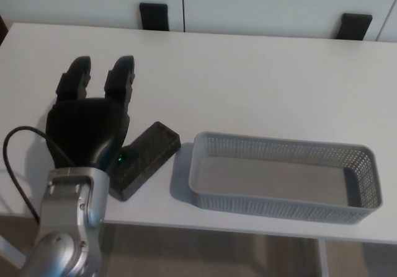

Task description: The robot walks towards a desk on which an eraser is kept on the left hand side and a container is kept on the right hand side. The robot picks up the eraser using its left hand and places it in the container.

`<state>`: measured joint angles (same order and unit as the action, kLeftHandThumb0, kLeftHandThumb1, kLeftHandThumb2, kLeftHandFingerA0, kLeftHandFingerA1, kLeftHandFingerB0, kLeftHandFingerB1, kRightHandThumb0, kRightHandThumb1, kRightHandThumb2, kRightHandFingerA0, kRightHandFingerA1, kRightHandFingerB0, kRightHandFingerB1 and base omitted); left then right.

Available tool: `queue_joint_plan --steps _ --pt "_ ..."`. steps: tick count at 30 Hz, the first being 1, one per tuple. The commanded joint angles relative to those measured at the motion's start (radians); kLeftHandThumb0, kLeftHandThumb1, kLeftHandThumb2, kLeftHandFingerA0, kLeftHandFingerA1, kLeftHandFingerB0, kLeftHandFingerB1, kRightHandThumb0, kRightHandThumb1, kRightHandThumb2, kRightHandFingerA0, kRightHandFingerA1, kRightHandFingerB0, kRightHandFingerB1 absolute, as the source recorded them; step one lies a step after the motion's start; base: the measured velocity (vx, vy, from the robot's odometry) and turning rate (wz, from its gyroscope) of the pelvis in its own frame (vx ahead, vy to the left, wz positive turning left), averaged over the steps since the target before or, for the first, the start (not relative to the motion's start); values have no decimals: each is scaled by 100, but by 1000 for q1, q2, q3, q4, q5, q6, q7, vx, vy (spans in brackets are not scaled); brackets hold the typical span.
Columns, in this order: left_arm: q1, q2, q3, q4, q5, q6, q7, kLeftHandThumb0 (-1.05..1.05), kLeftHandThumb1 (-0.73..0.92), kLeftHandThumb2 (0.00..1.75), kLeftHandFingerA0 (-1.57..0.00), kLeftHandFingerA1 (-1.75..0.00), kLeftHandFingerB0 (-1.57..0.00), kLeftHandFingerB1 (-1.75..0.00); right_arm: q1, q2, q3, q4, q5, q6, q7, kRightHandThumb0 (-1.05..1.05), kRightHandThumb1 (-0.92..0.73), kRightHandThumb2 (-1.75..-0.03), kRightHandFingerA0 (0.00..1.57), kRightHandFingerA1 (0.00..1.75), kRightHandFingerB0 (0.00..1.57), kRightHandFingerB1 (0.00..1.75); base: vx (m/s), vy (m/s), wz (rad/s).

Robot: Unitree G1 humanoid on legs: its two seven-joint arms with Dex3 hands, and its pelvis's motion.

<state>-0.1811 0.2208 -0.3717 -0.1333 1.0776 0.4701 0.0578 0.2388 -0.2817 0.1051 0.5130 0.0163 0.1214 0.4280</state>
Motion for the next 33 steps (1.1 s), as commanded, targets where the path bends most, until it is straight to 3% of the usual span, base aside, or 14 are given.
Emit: queue_joint_plan --steps 1,2,8,17,33 --pt "-7 -25 23 -60 -29 49 -104 -57 37 71 0 -9 -3 -13 -4 -17 2 15 -18 -32 6 -29 -66 -59 55 48 33 38 0 0 0" --pt "1 -57 59 -131 -152 39 -188 -58 38 71 0 -11 -1 -10 -6 -17 4 10 -21 -24 5 -31 -65 -59 56 49 33 38 0 0 0" --pt "-8 -66 133 -190 -326 21 -326 -63 39 76 0 -17 0 -13 -9 -21 5 13 -22 -22 13 -32 -66 -59 55 49 31 38 0 0 0" --pt "-56 -47 147 -3 -286 28 -289 -60 38 73 0 -15 -7 -17 -4 -34 22 15 -45 -50 16 -33 -66 -59 56 48 33 38 0 0 0" --pt "-62 -25 76 147 -221 39 -223 -61 39 74 0 -15 -5 -15 -14 -51 53 32 -76 -78 20 -32 -67 -59 59 48 37 39 0 0 0"
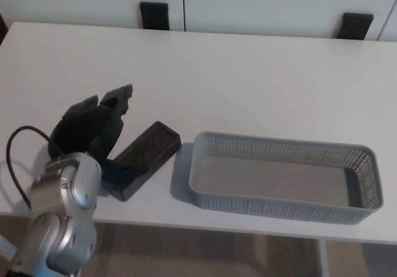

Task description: The robot walks towards a desk on which an eraser is kept on the left hand side and a container is kept on the right hand side. The robot picks up the eraser using its left hand and places it in the container.

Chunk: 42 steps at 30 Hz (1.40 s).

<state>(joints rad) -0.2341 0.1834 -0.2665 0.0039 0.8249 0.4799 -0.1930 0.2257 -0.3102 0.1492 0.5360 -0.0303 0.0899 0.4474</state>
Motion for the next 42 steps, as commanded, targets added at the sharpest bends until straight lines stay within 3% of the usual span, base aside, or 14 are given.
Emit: queue_joint_plan --steps 1,9,14,42 --pt "-8 11 -34 6 32 32 26 -60 39 73 0 -15 -5 -15 -1 -23 10 8 -29 -46 0 -32 -67 -59 59 48 36 39 0 0 0" --pt "0 -20 -91 -30 53 57 30 -65 41 73 0 -3 -2 -7 -15 -34 29 28 -54 -72 -2 -33 -67 -59 58 47 38 39 0 0 0" --pt "4 -31 -115 -28 60 69 27 -63 40 76 0 -13 -1 -14 -16 -32 26 24 -52 -65 7 -32 -68 -59 56 47 37 38 0 0 0" --pt "-11 -40 -138 201 34 60 126 -56 37 75 -2 -28 -3 -21 -39 -44 53 26 -80 -65 32 -34 -68 -60 55 45 36 38 0 0 0"
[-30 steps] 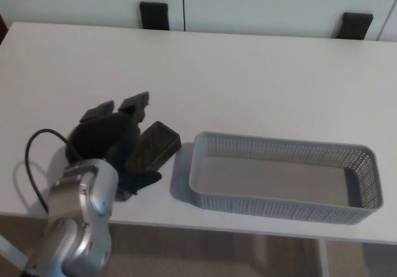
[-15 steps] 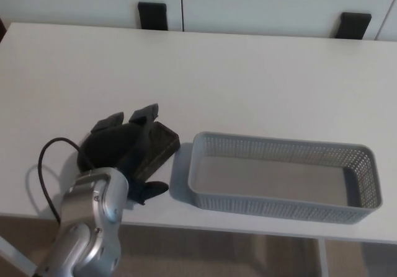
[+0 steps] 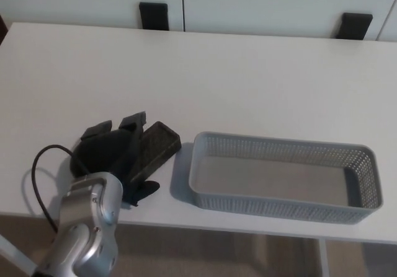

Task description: The robot walks towards a desk on which an eraser is kept on the left hand side and a container is kept on the right hand side. The robot picks up the eraser using its left hand and places it in the container.

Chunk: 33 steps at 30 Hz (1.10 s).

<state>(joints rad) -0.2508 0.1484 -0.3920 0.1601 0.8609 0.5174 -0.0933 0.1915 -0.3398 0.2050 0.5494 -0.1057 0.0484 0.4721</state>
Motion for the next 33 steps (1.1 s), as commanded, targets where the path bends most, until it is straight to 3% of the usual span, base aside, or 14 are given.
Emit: queue_joint_plan --steps 1,2,3,4,5,6,7,13,15,21,26,29,31,33 --pt "5 -6 -14 48 -4 24 27 -56 37 75 -2 -28 -3 -21 -7 -14 -2 12 -7 -21 6 -34 -68 -60 55 45 36 38 0 0 0" --pt "4 -6 -17 55 -4 20 30 -56 50 55 -8 -30 -3 -24 -8 -13 0 6 -11 -10 5 -33 -68 -60 55 45 36 38 0 0 0" --pt "-1 16 -16 61 -43 -25 -21 -28 40 87 -60 -89 -1 -44 -7 -13 0 -2 -14 -1 1 -34 -68 -60 56 45 37 38 0 0 0" --pt "-8 18 -17 63 -45 -25 -21 -28 40 87 -60 -89 -1 -44 -12 -12 -1 -1 -13 0 1 -34 -68 -60 56 45 37 38 0 0 0" --pt "-20 25 19 51 -144 -29 -148 -18 53 98 -96 -94 -15 -50 -8 -8 -10 1 -3 -6 1 -34 -67 -59 57 46 37 38 0 0 0" --pt "-59 42 13 73 -176 8 -273 -26 83 65 -108 -70 -37 -34 -9 -5 -18 4 6 -10 0 -34 -67 -59 58 47 38 39 0 0 0" --pt "-91 65 -11 94 -186 22 -374 -30 83 65 -115 -71 -45 -36 -7 -3 -21 0 7 -5 -5 -34 -67 -59 58 46 38 39 0 0 0" --pt "-110 130 -44 133 -250 -89 -517 -18 80 66 -74 -160 -76 -63 -17 -3 -23 -3 1 -7 -14 -34 -67 -59 57 46 38 39 0 0 0" --pt "-103 127 -55 126 -226 -96 -474 -16 80 73 -66 -148 -66 -93 -12 -8 -21 -9 -1 -13 -12 -35 -67 -59 57 46 37 38 0 0 0" --pt "-75 113 -30 42 -218 -59 -385 -16 81 68 -77 -160 -62 -102 -9 -7 -24 -21 2 4 -10 -33 -67 -59 57 45 37 38 0 0 0" --pt "-62 129 8 -20 -238 -118 -301 -17 83 68 -73 -149 -68 -75 -14 -10 -18 -17 -12 3 -15 -34 -68 -60 57 45 37 38 0 0 0" --pt "-46 144 37 -103 -247 -146 -254 -19 86 62 -59 -167 -54 -113 -7 -6 -26 -13 -3 -4 -11 -32 -67 -59 57 46 38 38 0 0 0" --pt "-44 142 66 -165 -258 -151 -227 -20 88 58 -69 -175 -38 -133 -9 -6 -25 -15 -6 -1 -8 -33 -67 -59 56 46 37 39 0 0 0" --pt "-42 143 84 -229 -256 -170 -199 -22 88 61 -64 -175 -43 -140 -12 -7 -26 -9 -10 0 -9 -34 -67 -59 56 47 37 38 0 0 0"
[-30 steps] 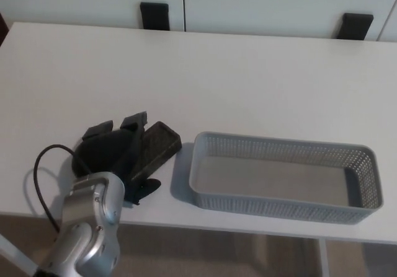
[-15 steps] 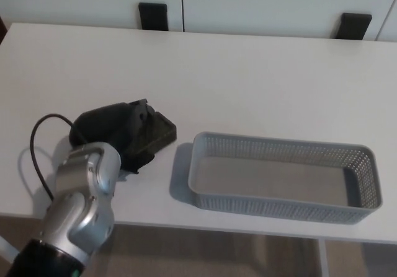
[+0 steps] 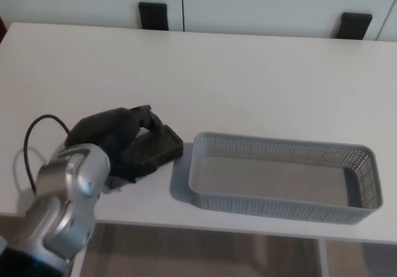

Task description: The robot walks towards a desk on which an eraser is kept on the left hand side and a container is kept on the right hand side. The robot picks up the eraser using its left hand and places it in the container.

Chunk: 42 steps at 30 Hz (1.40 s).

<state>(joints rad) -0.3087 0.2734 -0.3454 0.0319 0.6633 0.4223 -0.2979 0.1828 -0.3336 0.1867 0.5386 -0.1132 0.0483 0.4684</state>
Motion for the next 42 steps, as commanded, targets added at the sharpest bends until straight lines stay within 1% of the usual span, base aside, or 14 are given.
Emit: queue_joint_plan --steps 1,12,17,18,20,23,31,33,34,35,36,39,40,42 --pt "16 11 53 -127 -73 -85 17 -20 88 62 -68 -175 -55 -128 -5 -14 -4 4 -7 -2 -6 -34 -67 -59 56 46 37 38 0 0 0" --pt "-30 -36 -4 -440 -20 -106 21 -24 74 65 -80 -152 -73 -55 -1 -11 3 2 -19 -10 -17 -34 -67 -59 58 46 41 39 0 0 0" --pt "-58 -74 -100 -453 27 -131 49 -36 74 66 -78 -163 -81 -78 1 -14 -6 -12 -3 -3 -3 -34 -68 -59 56 47 39 39 0 0 0" --pt "-62 -80 -130 -448 49 -129 48 -48 61 82 -98 -144 -73 -69 -1 -13 -8 -8 3 -8 6 -34 -68 -60 56 47 37 39 0 0 0" --pt "-64 -76 -165 -425 69 -168 71 -35 78 63 -84 -165 -79 -83 -6 -15 -4 -2 -5 -8 3 -34 -68 -60 57 46 38 39 0 0 0" --pt "-69 -93 -228 -392 105 -158 67 -37 74 67 -88 -157 -83 -57 3 -18 -2 -28 -8 8 2 -33 -68 -60 56 45 38 38 0 0 0" --pt "-124 -125 -347 -140 115 -260 121 -33 73 65 -93 -148 -81 -53 -18 -14 11 -26 -20 21 2 -33 -68 -60 57 45 38 38 0 0 0" --pt "-152 -125 -350 -77 101 -299 136 -37 72 61 -95 -136 -78 -48 -18 -21 22 -45 -38 30 -8 -33 -68 -60 57 44 39 38 0 0 0" --pt "-172 -130 -350 -38 85 -306 120 -48 64 59 -59 -98 -34 -32 -18 -20 22 -53 -35 32 -6 -32 -68 -60 56 45 38 38 0 0 0" --pt "-199 -122 -370 -32 122 -248 49 -79 51 88 0 -8 0 -18 -19 -16 17 -58 -29 40 -6 -32 -68 -60 57 45 38 38 0 0 0" --pt "-217 -116 -389 -28 160 -213 17 -83 62 61 0 0 0 0 -18 -14 16 -64 -27 47 -8 -32 -67 -60 57 45 39 38 0 0 0" --pt "-264 -101 -413 -8 218 -187 -4 -97 66 61 0 0 0 0 -18 -17 16 -69 -27 38 -5 -33 -67 -59 58 45 40 39 0 0 0" --pt "-276 -96 -416 -14 230 -182 -15 -98 53 89 0 0 0 -1 -13 -22 19 -87 -33 51 -8 -34 -68 -60 58 45 40 38 0 0 0" --pt "-284 -87 -424 -18 263 -186 -3 -103 73 61 0 0 0 0 -8 -25 17 -101 -31 64 -4 -33 -69 -60 57 45 40 38 0 0 0"
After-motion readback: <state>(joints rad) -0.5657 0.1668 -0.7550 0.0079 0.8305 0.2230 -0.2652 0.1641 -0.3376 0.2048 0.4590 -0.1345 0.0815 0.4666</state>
